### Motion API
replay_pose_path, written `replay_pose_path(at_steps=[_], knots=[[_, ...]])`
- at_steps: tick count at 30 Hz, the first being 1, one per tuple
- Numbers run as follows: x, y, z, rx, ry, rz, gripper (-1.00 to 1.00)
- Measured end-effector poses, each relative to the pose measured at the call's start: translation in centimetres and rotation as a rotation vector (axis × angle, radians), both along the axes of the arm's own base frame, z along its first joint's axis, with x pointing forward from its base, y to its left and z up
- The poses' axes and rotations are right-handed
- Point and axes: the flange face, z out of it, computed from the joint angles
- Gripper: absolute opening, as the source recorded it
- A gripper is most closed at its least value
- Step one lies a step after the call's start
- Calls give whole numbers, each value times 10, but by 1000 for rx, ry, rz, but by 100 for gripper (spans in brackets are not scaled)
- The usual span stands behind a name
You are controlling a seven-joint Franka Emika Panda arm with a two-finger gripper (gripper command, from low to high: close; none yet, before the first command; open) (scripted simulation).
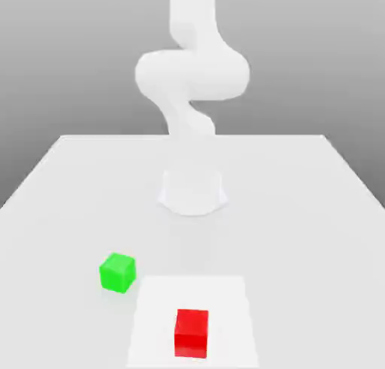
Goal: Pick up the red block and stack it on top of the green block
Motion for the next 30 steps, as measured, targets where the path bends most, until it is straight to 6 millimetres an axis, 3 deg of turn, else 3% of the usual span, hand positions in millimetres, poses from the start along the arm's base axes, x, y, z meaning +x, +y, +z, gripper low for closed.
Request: replay_pose_path(at_steps=[6,12,17,23,28,29,30], knots=[[66,0,-110,3,185,-18,0],[100,-1,-227,8,364,-33,0],[105,-2,-326,15,514,-45,0],[84,-1,-442,26,693,-58,0],[79,-1,-509,28,723,-60,0],[79,-1,-520,28,723,-61,-100],[79,-1,-520,28,723,-61,-100]])
